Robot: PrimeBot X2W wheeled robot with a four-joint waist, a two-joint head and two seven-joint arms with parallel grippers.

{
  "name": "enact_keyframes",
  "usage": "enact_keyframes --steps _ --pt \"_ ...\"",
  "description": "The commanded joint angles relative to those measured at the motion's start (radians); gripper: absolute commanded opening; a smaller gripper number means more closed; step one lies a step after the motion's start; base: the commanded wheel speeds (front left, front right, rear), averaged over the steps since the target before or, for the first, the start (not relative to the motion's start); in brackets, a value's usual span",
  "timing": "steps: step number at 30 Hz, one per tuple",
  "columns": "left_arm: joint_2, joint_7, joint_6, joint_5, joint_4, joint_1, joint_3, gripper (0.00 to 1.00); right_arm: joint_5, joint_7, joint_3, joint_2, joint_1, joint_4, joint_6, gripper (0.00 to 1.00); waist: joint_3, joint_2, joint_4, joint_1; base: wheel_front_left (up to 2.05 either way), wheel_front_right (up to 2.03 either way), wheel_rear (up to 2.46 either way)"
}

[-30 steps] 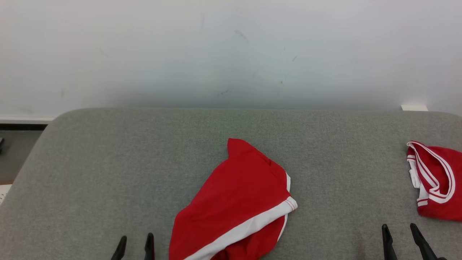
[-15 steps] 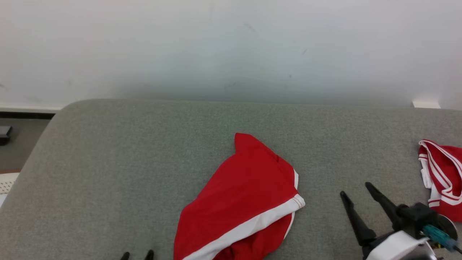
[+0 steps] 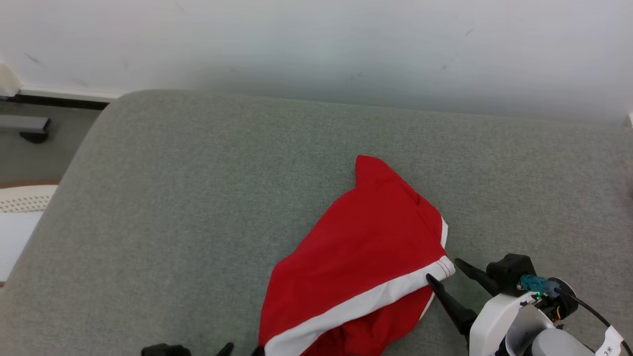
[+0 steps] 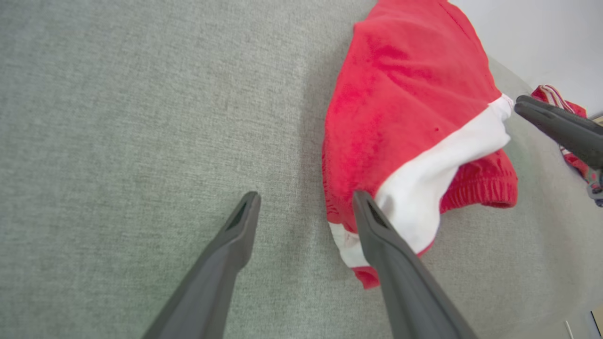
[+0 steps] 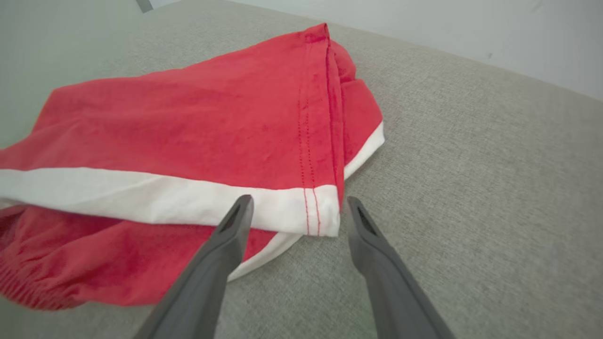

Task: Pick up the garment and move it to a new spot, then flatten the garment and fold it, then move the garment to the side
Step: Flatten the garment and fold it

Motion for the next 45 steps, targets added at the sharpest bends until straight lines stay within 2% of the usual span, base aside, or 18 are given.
enact_keyframes --steps 1,13,15,16,18,19,21,22,24,25,27,36,45 --pt "0.008 -0.010 0.000 -0.007 -0.003 -0.015 -0.005 1.00 0.014 -0.009 0.005 -0.004 -0.018 0.013 -0.003 1.00 0.014 0.0000 0.015 0.0000 0.00 0.00 0.00" --pt "0.025 -0.048 0.000 -0.042 0.017 -0.053 -0.064 1.00 0.082 -0.046 0.066 0.001 -0.087 0.135 -0.003 1.00 0.037 0.0000 0.042 0.0000 0.00 0.00 0.00" --pt "0.026 -0.049 0.000 -0.048 0.019 -0.055 -0.073 1.00 0.090 -0.039 0.079 0.004 -0.096 0.148 -0.003 0.89 0.040 0.0000 0.042 0.0000 0.00 0.00 0.00" --pt "0.027 -0.049 0.000 -0.050 0.020 -0.056 -0.078 1.00 0.097 -0.035 0.087 0.005 -0.102 0.154 -0.003 0.79 0.041 0.0000 0.042 0.0000 0.00 0.00 0.00" --pt "0.032 -0.053 0.000 -0.055 0.022 -0.062 -0.082 1.00 0.115 -0.032 0.099 0.007 -0.108 0.164 -0.003 0.67 0.043 0.0000 0.043 0.0000 0.00 0.00 0.00" --pt "0.033 -0.055 0.000 -0.056 0.024 -0.064 -0.084 1.00 0.124 -0.029 0.105 0.007 -0.110 0.167 -0.003 0.49 0.043 0.0000 0.042 0.0000 0.00 0.00 0.00" --pt "0.034 -0.060 0.000 -0.056 0.027 -0.066 -0.085 1.00 0.138 -0.033 0.116 0.005 -0.114 0.171 -0.003 0.39 0.041 0.0000 0.041 0.0000 0.00 0.00 0.00" --pt "0.034 -0.061 0.000 -0.055 0.028 -0.065 -0.086 1.00 0.143 -0.036 0.122 0.003 -0.115 0.172 -0.003 0.31 0.039 0.0000 0.040 0.0000 0.00 0.00 0.00" --pt "0.037 -0.064 0.000 -0.057 0.031 -0.063 -0.087 1.00 0.148 -0.048 0.126 -0.003 -0.121 0.173 -0.003 0.07 0.037 0.0000 0.037 0.0000 0.00 0.00 0.00" --pt "0.038 -0.067 0.000 -0.057 0.031 -0.062 -0.087 1.00 0.152 -0.055 0.125 -0.006 -0.124 0.173 -0.003 0.04 0.036 0.0000 0.035 0.0000 0.00 0.00 0.00" --pt "0.037 -0.069 0.003 -0.055 0.031 -0.060 -0.088 1.00 0.154 -0.071 0.124 -0.011 -0.128 0.173 -0.003 0.00 0.033 0.0000 0.031 0.0000 0.00 0.00 0.00" --pt "0.020 -0.072 0.003 -0.052 0.021 -0.054 -0.118 1.00 0.187 -0.121 0.079 -0.043 -0.118 0.156 -0.003 0.00 0.023 0.0000 0.011 0.0000 0.00 0.00 0.00" --pt "0.002 -0.089 0.001 -0.049 0.024 -0.056 -0.169 1.00 0.218 -0.178 -0.036 -0.107 -0.009 0.112 -0.003 0.00 0.025 0.0000 -0.019 0.0000 0.00 0.00 0.00"
